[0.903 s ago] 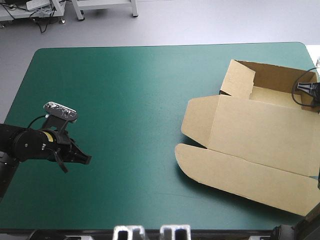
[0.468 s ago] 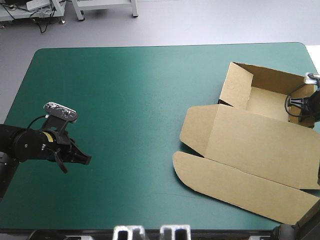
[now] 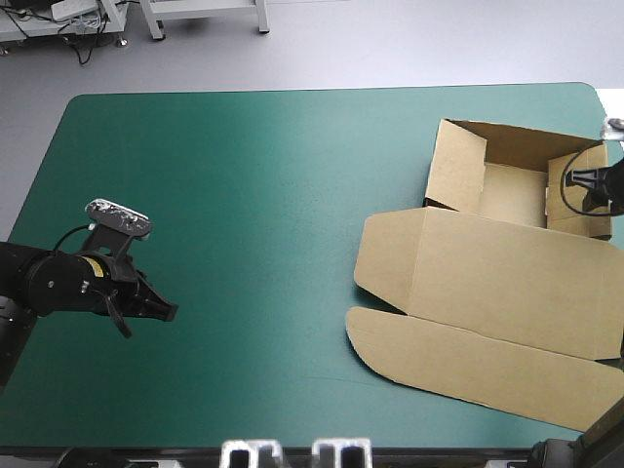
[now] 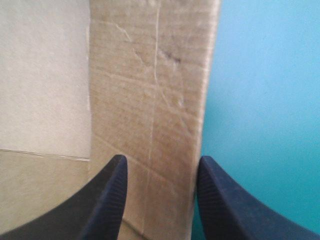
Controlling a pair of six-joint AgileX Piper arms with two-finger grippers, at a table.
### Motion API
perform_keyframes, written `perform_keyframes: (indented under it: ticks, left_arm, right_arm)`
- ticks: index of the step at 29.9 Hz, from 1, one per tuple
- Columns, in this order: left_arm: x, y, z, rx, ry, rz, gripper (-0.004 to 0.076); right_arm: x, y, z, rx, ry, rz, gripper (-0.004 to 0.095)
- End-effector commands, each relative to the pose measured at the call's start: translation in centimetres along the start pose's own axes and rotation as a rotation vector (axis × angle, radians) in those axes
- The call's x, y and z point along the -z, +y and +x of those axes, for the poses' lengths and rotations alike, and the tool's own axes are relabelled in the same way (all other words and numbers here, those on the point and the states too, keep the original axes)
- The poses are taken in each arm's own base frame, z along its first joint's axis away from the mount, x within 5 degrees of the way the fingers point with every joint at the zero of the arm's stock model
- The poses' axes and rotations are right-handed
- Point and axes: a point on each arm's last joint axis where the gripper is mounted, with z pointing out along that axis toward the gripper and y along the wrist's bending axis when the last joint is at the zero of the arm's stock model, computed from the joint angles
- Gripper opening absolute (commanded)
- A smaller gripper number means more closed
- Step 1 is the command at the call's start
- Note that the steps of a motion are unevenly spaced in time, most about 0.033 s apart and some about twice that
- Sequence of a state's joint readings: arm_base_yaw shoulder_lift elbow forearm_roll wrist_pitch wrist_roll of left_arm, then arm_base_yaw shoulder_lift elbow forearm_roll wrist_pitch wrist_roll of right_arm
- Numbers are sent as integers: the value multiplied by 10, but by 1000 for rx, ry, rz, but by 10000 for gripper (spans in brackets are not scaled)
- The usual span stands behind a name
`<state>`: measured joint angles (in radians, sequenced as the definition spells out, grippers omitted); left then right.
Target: Fold the box
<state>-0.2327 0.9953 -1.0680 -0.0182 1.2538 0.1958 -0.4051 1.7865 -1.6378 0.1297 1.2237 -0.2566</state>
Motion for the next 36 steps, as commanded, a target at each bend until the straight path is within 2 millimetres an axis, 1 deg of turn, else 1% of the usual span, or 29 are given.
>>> perform_keyframes:
  ticks: [1, 6, 9, 11, 14, 17, 18, 22, 26, 31, 32, 36]
  left_arm:
    - [9, -2, 1, 2, -13, 10, -9]
    - [9, -2, 1, 2, -14, 10, -9]
    - [9, -2, -1, 5, -33, 14, -9]
    - [7, -4, -2, 19, -62, 30, -9]
    - [-5, -7, 6, 30, -49, 55, -9]
    - [-21, -11, 24, 36, -14, 65, -9]
    - [-22, -12, 31, 39, -35, 65, -9]
    - [-30, -21, 54, 69, -95, 106, -9]
    - [-36, -25, 71, 73, -146, 110, -9]
    - [-44, -29, 93, 64, -150, 110, -9]
    - [-45, -30, 97, 65, -153, 111, -9]
    - [-45, -33, 109, 67, -187, 111, -9]
  right_arm:
    - [71, 10, 6, 33, -171, 31, 382]
    - [113, 19, 22, 19, -275, 54, 372]
    - [138, 30, 37, -14, -346, 9, 352]
    - [149, 39, 52, -11, -376, -45, 300]
    - [156, 52, 80, 19, -391, -106, 158]
    - [155, 63, 112, 48, -390, -142, 6]
    - [154, 66, 124, 52, -397, -151, -17]
    - [149, 79, 163, 77, -454, -190, -13]
    - [141, 88, 195, 134, -485, -219, -13]
    - [118, 93, 231, 144, -508, -206, -13]
    - [111, 93, 239, 137, -514, -200, -13]
    - [89, 94, 263, 117, -542, -182, -13]
